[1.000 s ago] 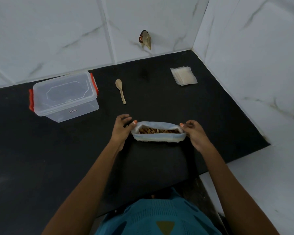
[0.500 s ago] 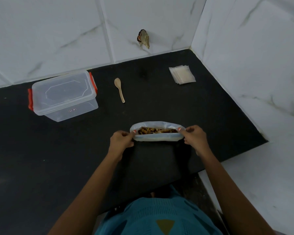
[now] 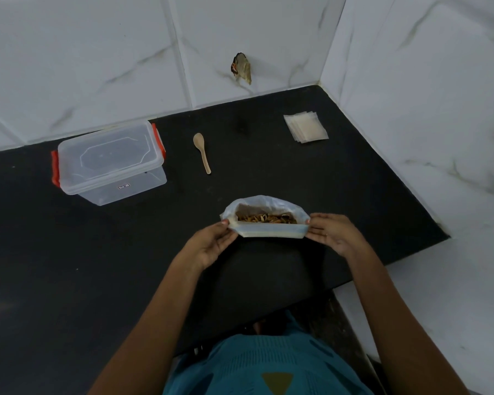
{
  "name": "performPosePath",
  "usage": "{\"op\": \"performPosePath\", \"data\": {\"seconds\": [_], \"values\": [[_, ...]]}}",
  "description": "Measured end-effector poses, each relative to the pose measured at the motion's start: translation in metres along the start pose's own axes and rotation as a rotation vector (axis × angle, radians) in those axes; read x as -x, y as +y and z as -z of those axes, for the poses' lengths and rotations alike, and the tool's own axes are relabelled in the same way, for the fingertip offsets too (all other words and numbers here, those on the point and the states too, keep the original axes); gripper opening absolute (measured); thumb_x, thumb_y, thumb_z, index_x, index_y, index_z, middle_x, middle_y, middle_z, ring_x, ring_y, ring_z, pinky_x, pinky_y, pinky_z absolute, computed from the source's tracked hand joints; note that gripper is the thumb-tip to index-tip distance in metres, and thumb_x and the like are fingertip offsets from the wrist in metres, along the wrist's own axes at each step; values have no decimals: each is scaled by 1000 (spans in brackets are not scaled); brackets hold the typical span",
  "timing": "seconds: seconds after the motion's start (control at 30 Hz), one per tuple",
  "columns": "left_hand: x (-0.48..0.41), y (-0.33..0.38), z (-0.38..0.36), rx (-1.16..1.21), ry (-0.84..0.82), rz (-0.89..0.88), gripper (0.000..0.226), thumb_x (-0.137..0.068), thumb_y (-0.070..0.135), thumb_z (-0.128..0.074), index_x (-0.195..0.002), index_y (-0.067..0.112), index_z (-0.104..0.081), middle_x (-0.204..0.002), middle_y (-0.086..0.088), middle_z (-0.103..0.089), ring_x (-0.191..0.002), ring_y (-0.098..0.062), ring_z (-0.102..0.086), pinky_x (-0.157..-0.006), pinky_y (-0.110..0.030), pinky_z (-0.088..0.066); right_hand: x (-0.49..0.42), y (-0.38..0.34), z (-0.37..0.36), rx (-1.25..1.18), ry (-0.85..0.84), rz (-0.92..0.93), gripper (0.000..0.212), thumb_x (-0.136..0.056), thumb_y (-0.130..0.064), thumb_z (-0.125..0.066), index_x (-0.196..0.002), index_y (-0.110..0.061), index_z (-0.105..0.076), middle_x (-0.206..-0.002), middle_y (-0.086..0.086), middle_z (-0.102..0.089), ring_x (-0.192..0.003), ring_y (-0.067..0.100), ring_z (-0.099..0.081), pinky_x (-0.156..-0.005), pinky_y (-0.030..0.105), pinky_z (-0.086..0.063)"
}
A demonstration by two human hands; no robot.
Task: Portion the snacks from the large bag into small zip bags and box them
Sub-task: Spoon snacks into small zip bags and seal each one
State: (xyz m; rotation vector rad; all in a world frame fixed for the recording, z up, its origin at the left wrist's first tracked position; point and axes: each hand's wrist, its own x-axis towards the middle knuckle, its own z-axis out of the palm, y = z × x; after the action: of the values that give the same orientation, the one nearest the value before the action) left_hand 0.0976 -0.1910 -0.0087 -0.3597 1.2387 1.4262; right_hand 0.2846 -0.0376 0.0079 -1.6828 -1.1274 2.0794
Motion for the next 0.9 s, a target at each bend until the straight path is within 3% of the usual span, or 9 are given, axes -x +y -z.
{"op": "performPosePath", "data": {"seconds": [0.13,0.2,0.33,0.4,0.53,0.63,0.73,0.8,0.9], "values": [[-4,-5,5,223,-55,42,14,-95,9,-46,-91,3,-58,-89,-12,-61,-83,-18,-59,-64,-28,-57,-3,5,-2,-263,-93,-90,15,-87,4,-53,-92,-10,-52,-92,11,-59,-83,19,-60,-61,29,-56],[-6,-8,6,332,-60,52,15,-95,10,-46,-89,4,-58,-90,-12,-61,-84,-17,-59,-61,-28,-57,-5,9,-4,-428,-108,-117,17,-89,4,-50,-89,-14,-50,-91,10,-59,-84,18,-58,-62,28,-56],[-4,-12,-1,409,-79,27,16,-96,9,-44,-92,2,-58,-92,-12,-60,-85,-18,-59,-85,-30,-50,-8,14,-9,-594,-90,-135,18,-89,1,-48,-86,-17,-48,-92,8,-58,-84,16,-57,-67,28,-52],[-1,-11,-1,361,-85,18,14,-95,7,-45,-95,1,-58,-92,-13,-61,-87,-20,-60,-85,-34,-49,-7,15,-10,-577,-77,-144,16,-88,0,-48,-90,-16,-51,-93,6,-57,-84,14,-54,-75,28,-47],[4,-5,-1,185,-73,65,20,-86,15,-53,-101,3,-57,-92,-10,-59,-87,-19,-58,-76,-28,-48,-4,13,-11,-461,-50,-129,39,-85,2,-49,-115,-23,-45,-105,3,-53,-96,16,-52,-97,33,-37],[2,-4,-5,78,-10,111,22,-84,14,-63,-104,8,-57,-97,-8,-58,-89,-17,-55,-75,-28,-48,-2,14,-16,-368,-13,-129,38,-83,3,-56,-111,-21,-48,-100,2,-55,-97,16,-53,-93,32,-38],[4,-6,-10,105,32,128,12,-86,-1,-56,-95,6,-56,-98,-11,-54,-86,-18,-54,-85,-30,-46,-3,13,-18,-340,27,-104,31,-83,9,-53,-98,-18,-51,-103,6,-55,-88,15,-55,-91,30,-38],[6,-7,-10,138,29,117,15,-88,-8,-49,-91,5,-54,-96,-14,-52,-84,-19,-53,-91,-33,-44,-2,13,-17,-341,20,-84,42,-81,15,-51,-112,-13,-50,-105,10,-54,-90,18,-55,-91,29,-42],[6,-9,-9,165,24,101,30,-88,-13,-43,-113,0,-52,-99,-18,-53,-101,-24,-56,-98,-37,-41,2,17,-15,-325,-9,-62,47,-81,19,-49,-123,-1,-47,-118,17,-52,-108,25,-54,-91,31,-44]]}}
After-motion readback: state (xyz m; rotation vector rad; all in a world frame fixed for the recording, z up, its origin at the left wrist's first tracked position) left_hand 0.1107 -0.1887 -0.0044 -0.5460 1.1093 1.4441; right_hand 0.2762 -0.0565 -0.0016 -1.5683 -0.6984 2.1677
